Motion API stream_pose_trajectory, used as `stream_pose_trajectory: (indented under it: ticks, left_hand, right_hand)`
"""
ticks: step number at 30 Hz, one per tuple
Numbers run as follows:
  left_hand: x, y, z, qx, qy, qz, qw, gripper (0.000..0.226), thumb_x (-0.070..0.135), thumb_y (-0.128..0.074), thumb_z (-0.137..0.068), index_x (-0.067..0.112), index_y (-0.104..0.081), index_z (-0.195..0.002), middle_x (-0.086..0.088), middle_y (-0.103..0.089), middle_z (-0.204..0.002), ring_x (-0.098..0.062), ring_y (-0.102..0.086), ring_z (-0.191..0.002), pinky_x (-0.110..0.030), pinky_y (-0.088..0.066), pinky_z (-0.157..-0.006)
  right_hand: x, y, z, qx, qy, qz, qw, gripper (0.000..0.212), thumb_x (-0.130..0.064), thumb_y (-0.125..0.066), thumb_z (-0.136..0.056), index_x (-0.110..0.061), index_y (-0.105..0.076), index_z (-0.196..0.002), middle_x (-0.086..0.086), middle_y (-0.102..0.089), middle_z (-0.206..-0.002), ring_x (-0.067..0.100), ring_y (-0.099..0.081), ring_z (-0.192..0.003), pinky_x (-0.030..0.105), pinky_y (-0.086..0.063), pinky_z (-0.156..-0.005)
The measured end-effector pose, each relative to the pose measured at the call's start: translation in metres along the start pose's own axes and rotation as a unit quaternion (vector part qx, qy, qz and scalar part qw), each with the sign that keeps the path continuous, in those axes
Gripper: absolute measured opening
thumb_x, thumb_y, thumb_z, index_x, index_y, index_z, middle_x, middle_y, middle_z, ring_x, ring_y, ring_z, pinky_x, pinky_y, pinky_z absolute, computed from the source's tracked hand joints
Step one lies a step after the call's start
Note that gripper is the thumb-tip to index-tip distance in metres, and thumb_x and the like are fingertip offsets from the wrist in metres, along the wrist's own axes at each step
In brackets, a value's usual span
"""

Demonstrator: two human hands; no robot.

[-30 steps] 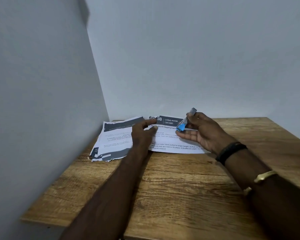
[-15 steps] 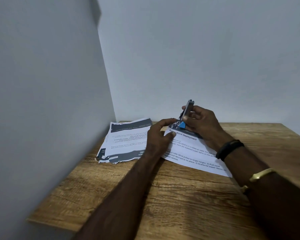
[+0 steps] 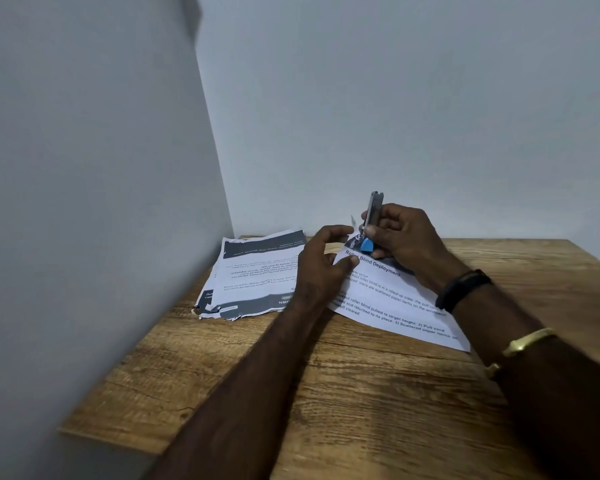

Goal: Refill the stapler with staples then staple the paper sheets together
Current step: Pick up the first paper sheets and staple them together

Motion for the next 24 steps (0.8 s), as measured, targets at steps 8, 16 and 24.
stream_pose_trajectory:
  ticks: [8, 16, 24]
  left_hand:
    - [-0.001, 0.001, -0.001, -0.004, -0.004, -0.014, 1.000, 0.043, 0.001, -0.078, -0.081, 0.013, -0.067, -0.121, -0.005, -0.070, -0.119, -0.030, -0.069, -0.110, -0.053, -0.059, -0.093]
    - [-0.001, 0.002, -0.002, 0.019, 0.002, -0.008, 1.000, 0.042, 0.008, -0.077, -0.086, 0.018, -0.066, -0.124, 0.000, -0.070, -0.120, -0.016, -0.066, -0.110, -0.036, -0.060, -0.090]
    - [0.000, 0.001, 0.001, 0.013, 0.002, 0.002, 1.000, 0.043, 0.002, -0.076, -0.083, 0.017, -0.068, -0.123, 0.000, -0.072, -0.110, -0.021, -0.069, -0.105, -0.042, -0.061, -0.088]
  right_hand:
    - [0.000, -0.002, 0.000, 0.034, 0.020, 0.043, 0.998, 0.021, -0.005, -0.072, -0.092, -0.007, -0.071, -0.113, 0.017, -0.074, -0.096, 0.013, -0.071, -0.064, 0.028, -0.057, -0.057]
    - [-0.009, -0.005, 0.009, 0.042, 0.017, -0.068, 0.997, 0.033, -0.002, -0.070, -0.093, -0.002, -0.063, -0.125, 0.019, -0.074, -0.106, 0.033, -0.076, -0.093, 0.035, -0.065, -0.074]
    - [-0.007, -0.004, 0.012, 0.029, 0.014, -0.081, 0.996, 0.031, 0.004, -0.069, -0.092, 0.000, -0.063, -0.122, 0.024, -0.073, -0.109, 0.039, -0.074, -0.099, 0.039, -0.064, -0.079]
Point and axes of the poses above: each hand's wrist, its own z-axis away from the middle knuckle, its own y-axis out of the back of the hand, x = y × z, the point moved 4 cm from there along -z, towards the middle knuckle
